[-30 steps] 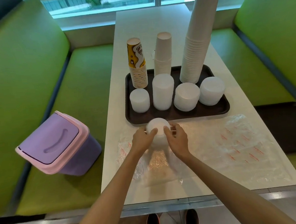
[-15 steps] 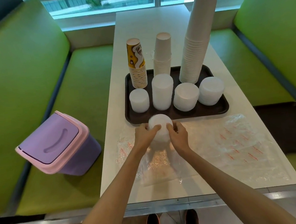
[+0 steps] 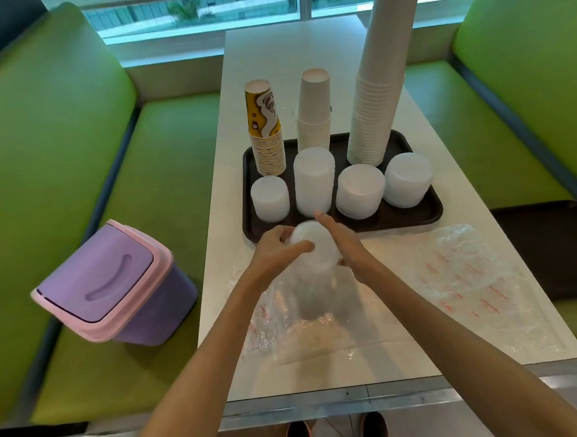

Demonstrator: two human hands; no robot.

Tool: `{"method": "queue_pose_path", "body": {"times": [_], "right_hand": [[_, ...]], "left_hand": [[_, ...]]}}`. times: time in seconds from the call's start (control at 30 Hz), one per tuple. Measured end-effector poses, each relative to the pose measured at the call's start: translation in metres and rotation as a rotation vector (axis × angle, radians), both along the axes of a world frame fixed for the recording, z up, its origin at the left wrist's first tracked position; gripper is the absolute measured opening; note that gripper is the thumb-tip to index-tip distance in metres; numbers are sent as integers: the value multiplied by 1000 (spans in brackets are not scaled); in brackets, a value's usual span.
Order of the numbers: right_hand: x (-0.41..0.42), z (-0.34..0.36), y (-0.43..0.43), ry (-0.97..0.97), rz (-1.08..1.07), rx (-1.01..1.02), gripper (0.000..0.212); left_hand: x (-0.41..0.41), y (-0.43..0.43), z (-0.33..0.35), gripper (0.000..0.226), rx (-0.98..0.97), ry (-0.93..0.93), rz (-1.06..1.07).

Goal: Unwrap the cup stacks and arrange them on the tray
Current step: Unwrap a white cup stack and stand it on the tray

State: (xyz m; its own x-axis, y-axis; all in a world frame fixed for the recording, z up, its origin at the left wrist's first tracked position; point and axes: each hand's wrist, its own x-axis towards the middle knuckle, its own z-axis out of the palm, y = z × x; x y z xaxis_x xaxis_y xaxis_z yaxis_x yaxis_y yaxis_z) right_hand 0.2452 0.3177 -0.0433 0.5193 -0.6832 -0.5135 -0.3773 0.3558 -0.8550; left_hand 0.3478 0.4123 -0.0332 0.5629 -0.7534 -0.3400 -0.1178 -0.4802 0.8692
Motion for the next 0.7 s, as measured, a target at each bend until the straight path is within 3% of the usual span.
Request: {"method": "queue_pose_path", "body": {"times": [0.13, 0.27, 0.33, 0.4, 0.5, 0.7], "right_hand": [[1, 10, 0, 20, 81, 56, 62], [-3, 4, 5, -4, -9, 146, 65], [-6, 4, 8, -117, -116, 264, 56], [-8, 1, 8, -280, -240, 389, 46], [-10, -2, 10, -462, -326, 473, 49], [-9, 7, 19, -533, -319, 553, 46]], "left_hand": [[-1, -1, 7, 46, -7, -23, -50], [-6, -1, 10, 61, -55, -37, -33], [-11, 0, 10, 62, -140, -5, 23], [-15, 1, 5, 53, -248, 7, 173], [-29, 0, -3, 38, -280, -19, 378], [-44, -7, -12, 21, -332, -167, 541]]}}
